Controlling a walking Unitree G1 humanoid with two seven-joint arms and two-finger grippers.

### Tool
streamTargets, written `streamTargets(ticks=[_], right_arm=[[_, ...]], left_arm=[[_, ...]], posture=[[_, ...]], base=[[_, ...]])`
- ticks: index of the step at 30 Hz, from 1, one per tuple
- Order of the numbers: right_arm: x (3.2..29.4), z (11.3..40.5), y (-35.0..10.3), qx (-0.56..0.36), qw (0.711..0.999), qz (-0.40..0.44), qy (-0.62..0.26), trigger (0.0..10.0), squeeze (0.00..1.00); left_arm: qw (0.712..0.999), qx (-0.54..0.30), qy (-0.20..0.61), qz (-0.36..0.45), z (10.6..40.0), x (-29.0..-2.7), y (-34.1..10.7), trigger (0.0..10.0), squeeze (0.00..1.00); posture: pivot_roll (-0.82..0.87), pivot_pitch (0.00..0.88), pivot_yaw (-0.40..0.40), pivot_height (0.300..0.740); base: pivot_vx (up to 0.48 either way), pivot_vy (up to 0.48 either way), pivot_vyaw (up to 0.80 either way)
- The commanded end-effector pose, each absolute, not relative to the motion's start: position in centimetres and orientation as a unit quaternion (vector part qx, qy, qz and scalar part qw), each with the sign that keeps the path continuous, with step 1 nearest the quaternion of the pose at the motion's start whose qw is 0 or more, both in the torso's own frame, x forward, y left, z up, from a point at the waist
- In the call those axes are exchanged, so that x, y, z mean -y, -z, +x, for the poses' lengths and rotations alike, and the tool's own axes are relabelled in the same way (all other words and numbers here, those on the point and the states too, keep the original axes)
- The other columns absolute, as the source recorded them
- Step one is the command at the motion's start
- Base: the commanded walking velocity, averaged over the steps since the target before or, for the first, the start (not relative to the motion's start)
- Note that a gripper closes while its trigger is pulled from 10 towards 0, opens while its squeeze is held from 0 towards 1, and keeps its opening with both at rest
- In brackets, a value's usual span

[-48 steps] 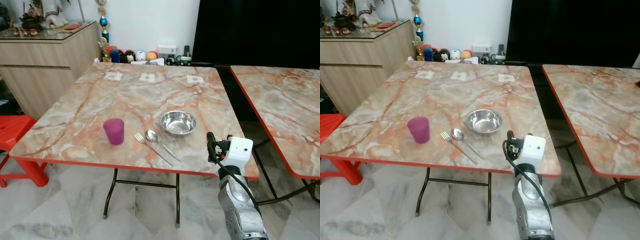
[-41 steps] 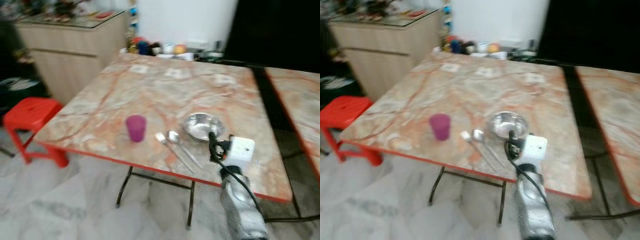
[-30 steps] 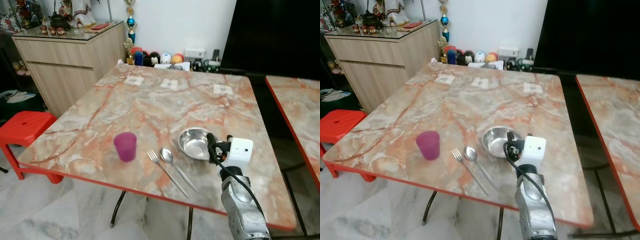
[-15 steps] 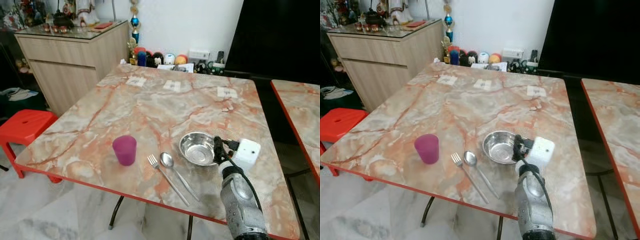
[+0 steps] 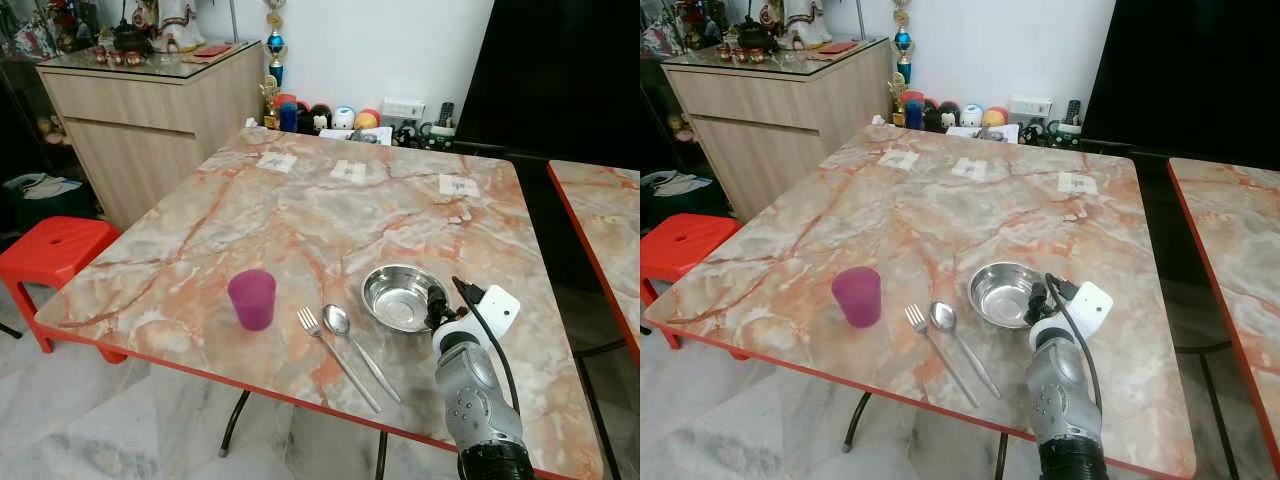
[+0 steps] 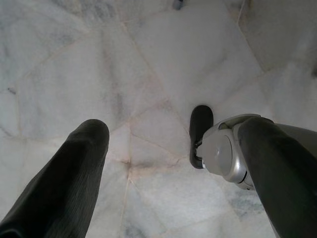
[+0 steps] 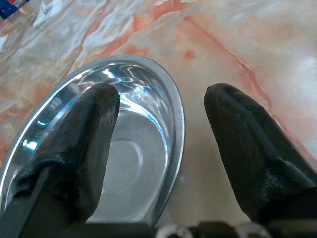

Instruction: Setting the table

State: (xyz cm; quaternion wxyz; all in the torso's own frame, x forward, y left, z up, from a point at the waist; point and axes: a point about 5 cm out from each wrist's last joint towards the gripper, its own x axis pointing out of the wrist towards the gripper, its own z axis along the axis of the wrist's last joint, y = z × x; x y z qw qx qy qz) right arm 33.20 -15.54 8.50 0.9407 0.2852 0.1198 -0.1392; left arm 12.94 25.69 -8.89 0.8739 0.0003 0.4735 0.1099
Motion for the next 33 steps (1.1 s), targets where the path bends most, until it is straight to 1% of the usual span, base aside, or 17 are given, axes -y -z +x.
streamTargets(ticks=[1, 11, 12, 14, 15, 16, 18, 19, 21, 22, 23, 24, 25, 28, 29, 30, 33], right_arm=[[15.6, 33.4, -8.6, -0.126, 0.937, 0.292, 0.144, 10.0, 0.00], [15.0, 33.3, -7.4, -0.173, 0.929, 0.300, 0.132, 9.8, 0.00], [14.9, 33.3, -7.3, -0.173, 0.928, 0.304, 0.130, 5.0, 0.00], [14.8, 33.3, -7.3, -0.176, 0.926, 0.307, 0.128, 2.4, 0.00], [14.8, 33.3, -7.3, -0.176, 0.926, 0.307, 0.128, 2.4, 0.00], [14.7, 33.3, -7.3, -0.177, 0.926, 0.308, 0.125, 1.1, 0.00], [14.6, 33.4, -7.3, -0.179, 0.926, 0.308, 0.122, 1.6, 0.00], [14.2, 33.4, -7.2, -0.188, 0.931, 0.294, 0.108, 9.4, 0.00], [14.1, 33.4, -7.2, -0.190, 0.932, 0.289, 0.105, 9.4, 0.00], [14.0, 33.5, -7.2, -0.190, 0.931, 0.294, 0.103, 4.7, 0.00], [14.0, 33.5, -7.2, -0.190, 0.930, 0.297, 0.103, 4.7, 0.00], [13.9, 33.5, -7.2, -0.189, 0.930, 0.299, 0.103, 0.5, 0.00], [13.9, 33.5, -7.3, -0.189, 0.929, 0.300, 0.102, 0.0, 0.00], [13.8, 33.5, -7.3, -0.190, 0.930, 0.299, 0.100, 0.0, 0.00], [13.8, 33.5, -7.2, -0.190, 0.930, 0.299, 0.100, 0.5, 0.00], [13.7, 33.5, -7.3, -0.190, 0.930, 0.299, 0.100, 0.0, 0.00], [13.7, 33.5, -7.2, -0.190, 0.930, 0.298, 0.100, 0.0, 0.00]], left_arm=[[0.870, -0.480, -0.115, 0.005, 12.3, -26.1, 9.0, 10.0, 0.00], [0.869, -0.481, -0.114, 0.004, 12.2, -25.9, 9.1, 10.0, 0.00], [0.870, -0.480, -0.115, 0.004, 12.2, -25.9, 9.1, 10.0, 0.00], [0.870, -0.480, -0.116, 0.003, 12.2, -25.9, 9.1, 10.0, 0.00], [0.870, -0.480, -0.116, 0.003, 12.2, -25.9, 9.1, 10.0, 0.00], [0.870, -0.479, -0.117, 0.003, 12.3, -25.9, 9.0, 10.0, 0.00], [0.870, -0.479, -0.117, 0.004, 12.3, -25.9, 9.0, 10.0, 0.00], [0.870, -0.479, -0.120, 0.004, 12.2, -26.2, 9.0, 10.0, 0.00], [0.869, -0.479, -0.122, 0.004, 12.2, -26.3, 8.9, 10.0, 0.00], [0.869, -0.479, -0.123, 0.004, 12.1, -26.5, 8.9, 10.0, 0.00], [0.869, -0.479, -0.123, 0.004, 12.1, -26.5, 8.9, 10.0, 0.00], [0.869, -0.479, -0.123, 0.004, 12.1, -26.5, 8.9, 10.0, 0.00], [0.869, -0.479, -0.123, 0.003, 12.1, -26.5, 8.9, 10.0, 0.00], [0.870, -0.478, -0.122, 0.003, 12.0, -26.4, 8.9, 10.0, 0.00], [0.870, -0.478, -0.121, 0.003, 12.1, -26.3, 9.0, 10.0, 0.00], [0.871, -0.477, -0.120, 0.002, 12.1, -26.2, 9.0, 10.0, 0.00], [0.871, -0.476, -0.119, 0.002, 12.2, -26.0, 9.0, 10.0, 0.00]], posture=[[0.08, 0.000, -0.024, 0.740], [0.08, 0.000, -0.022, 0.740], [0.08, 0.000, -0.023, 0.740], [0.08, 0.000, -0.023, 0.740], [0.08, 0.000, -0.023, 0.740], [0.08, 0.000, -0.023, 0.740], [0.08, 0.000, -0.023, 0.740], [0.08, 0.000, -0.023, 0.740], [0.08, 0.000, -0.023, 0.740], [0.09, 0.000, -0.024, 0.740], [0.09, 0.000, -0.024, 0.740], [0.09, 0.000, -0.025, 0.740], [0.09, 0.000, -0.025, 0.740], [0.08, 0.000, -0.024, 0.740], [0.08, 0.000, -0.025, 0.740], [0.08, 0.000, -0.025, 0.740], [0.08, 0.000, -0.025, 0.740]], base=[[0.000, 0.000, 0.00], [0.000, 0.000, 0.00], [0.000, 0.000, 0.00], [0.000, 0.000, 0.00], [0.000, 0.000, 0.00], [0.000, 0.000, 0.00], [0.000, 0.000, 0.00], [0.000, 0.000, 0.00], [0.000, 0.000, 0.00], [0.000, 0.000, 0.00], [0.000, 0.000, 0.00], [0.000, 0.000, 0.00], [0.000, 0.000, 0.00], [0.000, 0.000, 0.00], [0.000, 0.000, 0.00], [0.000, 0.000, 0.00], [0.000, 0.000, 0.00]])
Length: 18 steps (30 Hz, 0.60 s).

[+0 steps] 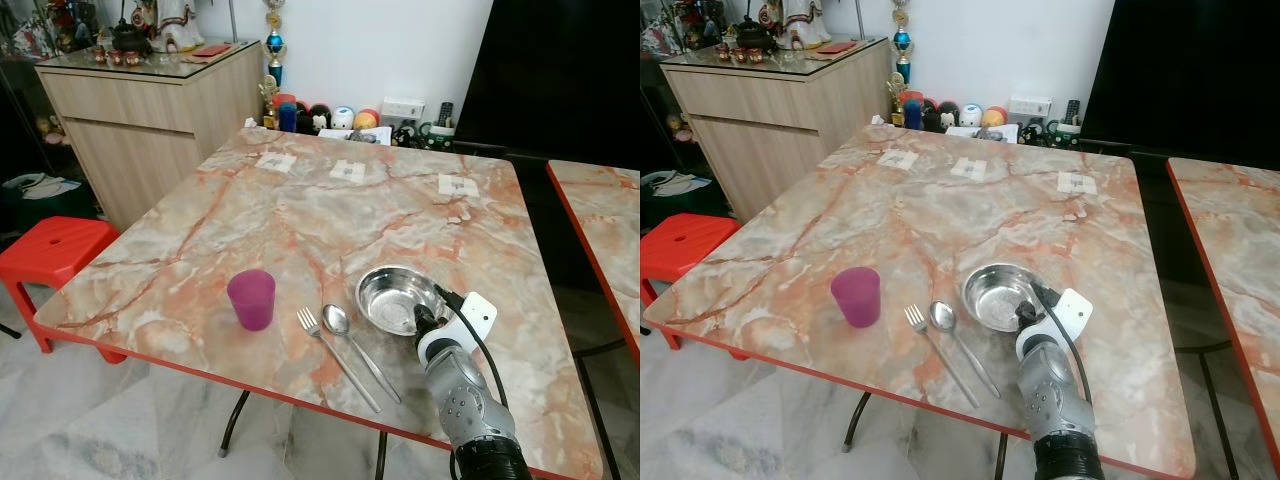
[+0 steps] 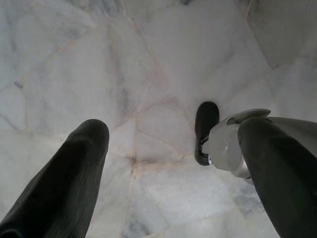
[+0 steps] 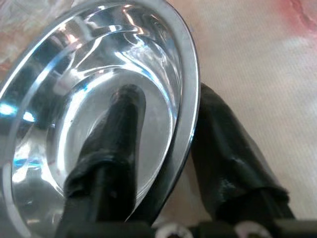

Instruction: Setting the table

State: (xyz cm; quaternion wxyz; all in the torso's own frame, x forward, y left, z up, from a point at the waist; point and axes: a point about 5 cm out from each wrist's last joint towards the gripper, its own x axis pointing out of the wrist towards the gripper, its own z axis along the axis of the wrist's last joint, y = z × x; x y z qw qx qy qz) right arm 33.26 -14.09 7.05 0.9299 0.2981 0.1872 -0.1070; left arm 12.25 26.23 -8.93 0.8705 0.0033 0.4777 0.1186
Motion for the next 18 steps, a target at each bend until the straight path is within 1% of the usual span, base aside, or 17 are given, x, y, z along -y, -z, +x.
streamTargets(ticks=[1, 13, 17, 18], right_arm=[[13.8, 33.5, -7.2, -0.190, 0.930, 0.298, 0.101, 0.0, 0.00], [14.0, 33.4, -7.3, -0.184, 0.931, 0.295, 0.110, 0.0, 0.00], [14.5, 33.4, -7.7, -0.154, 0.930, 0.308, 0.125, 0.0, 0.00], [15.0, 33.5, -8.6, -0.107, 0.929, 0.329, 0.134, 0.0, 0.00]], left_arm=[[0.872, -0.475, -0.118, 0.002, 12.4, -25.9, 9.0, 10.0, 0.00], [0.871, -0.478, -0.116, 0.001, 12.5, -25.6, 9.1, 10.0, 0.00], [0.870, -0.480, -0.116, 0.002, 12.3, -25.6, 9.1, 10.0, 0.00], [0.869, -0.480, -0.116, 0.002, 12.3, -25.6, 9.1, 10.0, 0.00]], posture=[[0.08, 0.000, -0.025, 0.740], [0.08, 0.000, -0.028, 0.740], [0.08, 0.000, -0.028, 0.740], [0.08, 0.000, -0.029, 0.740]], base=[[0.000, 0.000, 0.00], [0.000, 0.000, 0.00], [0.000, 0.000, 0.00], [0.000, 0.000, 0.00]])
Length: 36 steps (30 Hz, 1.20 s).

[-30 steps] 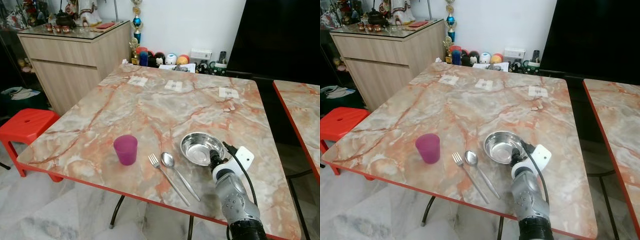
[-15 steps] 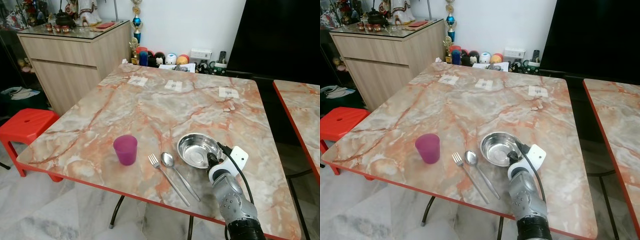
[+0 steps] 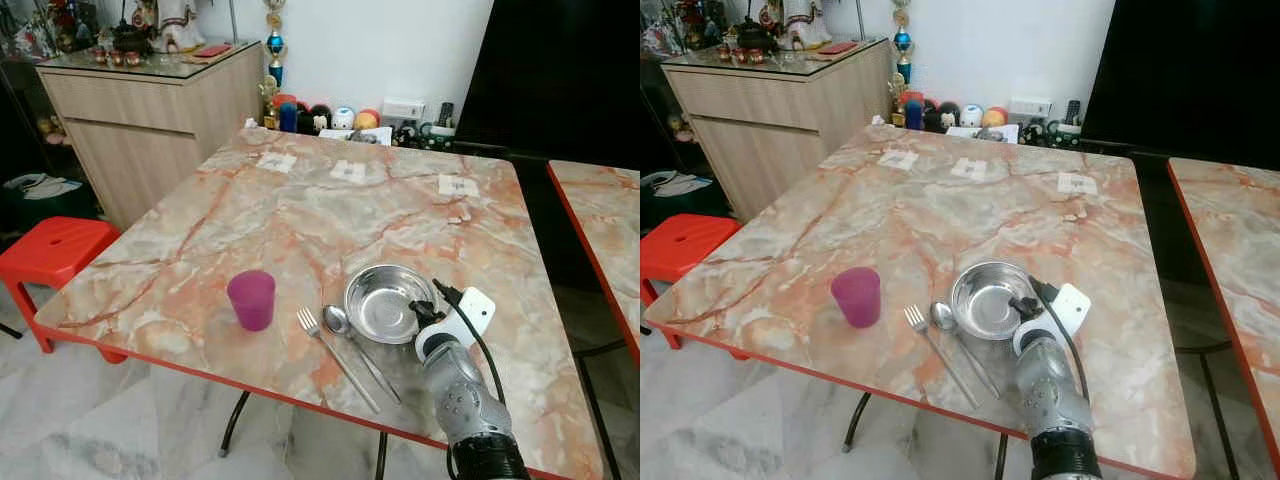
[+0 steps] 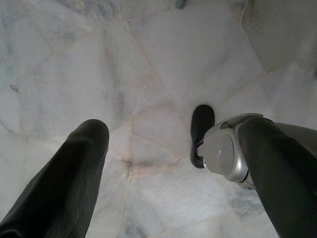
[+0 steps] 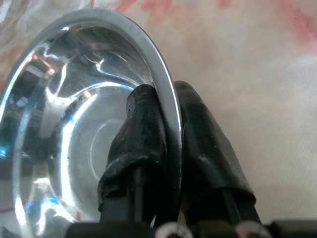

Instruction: Setting the table

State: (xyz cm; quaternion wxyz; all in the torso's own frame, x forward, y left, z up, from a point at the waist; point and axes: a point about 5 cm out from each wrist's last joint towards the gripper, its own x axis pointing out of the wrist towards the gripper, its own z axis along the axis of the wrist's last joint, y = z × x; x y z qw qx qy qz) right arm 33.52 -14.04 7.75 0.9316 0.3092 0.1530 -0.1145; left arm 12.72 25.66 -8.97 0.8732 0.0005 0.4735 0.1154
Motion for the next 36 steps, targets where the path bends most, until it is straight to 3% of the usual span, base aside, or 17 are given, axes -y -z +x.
streamTargets(ticks=[1, 5, 6, 7, 20, 31, 36], right_arm=[[15.0, 33.5, -8.6, -0.107, 0.929, 0.329, 0.134, 0.0, 0.00], [15.8, 33.1, -9.2, -0.061, 0.916, 0.368, 0.150, 0.0, 0.00], [16.2, 32.8, -10.0, -0.021, 0.907, 0.395, 0.147, 7.4, 0.00], [16.2, 32.6, -11.1, 0.020, 0.908, 0.399, 0.126, 10.0, 0.00], [16.4, 30.7, -12.8, 0.093, 0.901, 0.418, 0.073, 10.0, 0.00], [16.5, 30.8, -13.1, 0.093, 0.893, 0.435, 0.072, 10.0, 0.00], [16.5, 30.7, -13.1, 0.094, 0.895, 0.430, 0.070, 10.0, 0.00]], left_arm=[[0.869, -0.480, -0.116, 0.002, 12.3, -25.6, 9.1, 10.0, 0.00], [0.869, -0.482, -0.115, 0.003, 12.2, -25.6, 9.2, 10.0, 0.00], [0.868, -0.483, -0.114, 0.006, 12.2, -25.6, 9.2, 10.0, 0.00], [0.868, -0.484, -0.113, 0.009, 12.2, -25.6, 9.2, 10.0, 0.00], [0.864, -0.492, -0.106, 0.025, 11.8, -25.5, 9.3, 10.0, 0.00], [0.859, -0.500, -0.105, 0.027, 10.8, -25.4, 9.6, 10.0, 0.00], [0.858, -0.502, -0.106, 0.028, 10.2, -25.6, 9.7, 10.0, 0.00]], posture=[[0.08, 0.000, -0.029, 0.740], [0.08, 0.000, -0.027, 0.740], [0.07, 0.000, -0.027, 0.740], [0.07, 0.000, -0.028, 0.740], [0.06, 0.000, -0.036, 0.740], [0.06, 0.000, -0.039, 0.740], [0.06, 0.000, -0.036, 0.740]], base=[[0.000, 0.000, 0.00], [0.000, 0.000, 0.00], [0.000, 0.000, 0.00], [0.000, 0.000, 0.00], [0.000, 0.000, 0.00], [0.000, -0.401, 0.00], [0.000, -0.422, -0.59]])
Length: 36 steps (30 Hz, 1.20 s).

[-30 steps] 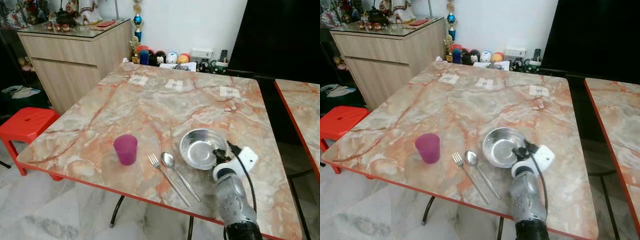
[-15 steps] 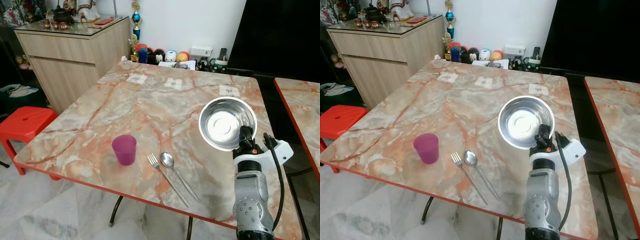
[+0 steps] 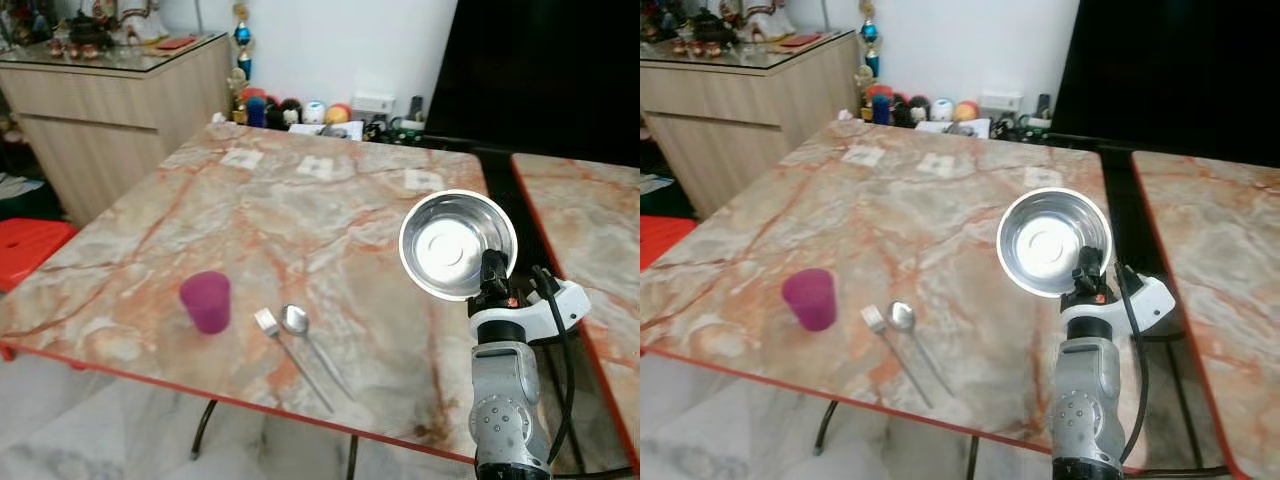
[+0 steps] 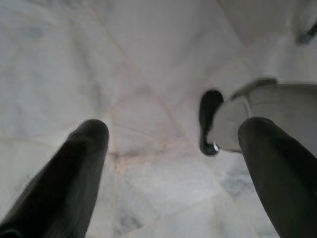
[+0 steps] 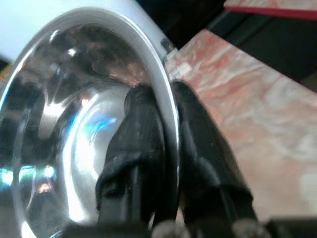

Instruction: Setting the table

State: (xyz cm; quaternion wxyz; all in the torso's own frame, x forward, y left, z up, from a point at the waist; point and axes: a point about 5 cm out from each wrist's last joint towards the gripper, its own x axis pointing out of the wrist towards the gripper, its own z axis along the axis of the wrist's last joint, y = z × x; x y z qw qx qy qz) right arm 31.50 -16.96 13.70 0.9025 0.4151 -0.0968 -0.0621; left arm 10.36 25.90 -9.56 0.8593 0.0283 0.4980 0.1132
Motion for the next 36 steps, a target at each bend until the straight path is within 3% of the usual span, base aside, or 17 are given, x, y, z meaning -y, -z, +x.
streamTargets(ticks=[1, 10, 20, 30, 36], right_arm=[[16.5, 30.7, -13.1, 0.097, 0.895, 0.430, 0.073, 10.0, 0.00], [16.5, 30.9, -13.3, 0.100, 0.894, 0.432, 0.072, 10.0, 0.00], [16.5, 30.8, -13.2, 0.102, 0.892, 0.433, 0.079, 10.0, 0.00], [16.7, 30.9, -13.3, 0.104, 0.891, 0.434, 0.087, 10.0, 0.00], [16.8, 30.9, -13.1, 0.101, 0.891, 0.433, 0.092, 10.0, 0.00]], left_arm=[[0.857, -0.503, -0.106, 0.028, 10.1, -25.7, 9.7, 10.0, 0.00], [0.862, -0.496, -0.101, 0.028, 11.3, -25.2, 9.6, 10.0, 0.00], [0.865, -0.492, -0.092, 0.026, 12.1, -23.9, 9.7, 10.0, 0.00], [0.859, -0.501, -0.103, 0.029, 10.1, -25.9, 9.6, 10.0, 0.00], [0.859, -0.500, -0.103, 0.030, 10.3, -26.2, 9.5, 10.0, 0.00]], posture=[[0.06, 0.000, -0.035, 0.740], [0.06, 0.000, -0.034, 0.740], [0.06, 0.000, -0.033, 0.740], [0.05, 0.000, -0.028, 0.740], [0.05, 0.000, -0.027, 0.740]], base=[[0.000, -0.420, 0.00], [0.000, -0.422, 0.00], [0.000, -0.423, -0.54], [0.000, -0.422, 0.00], [0.000, -0.421, 0.00]])
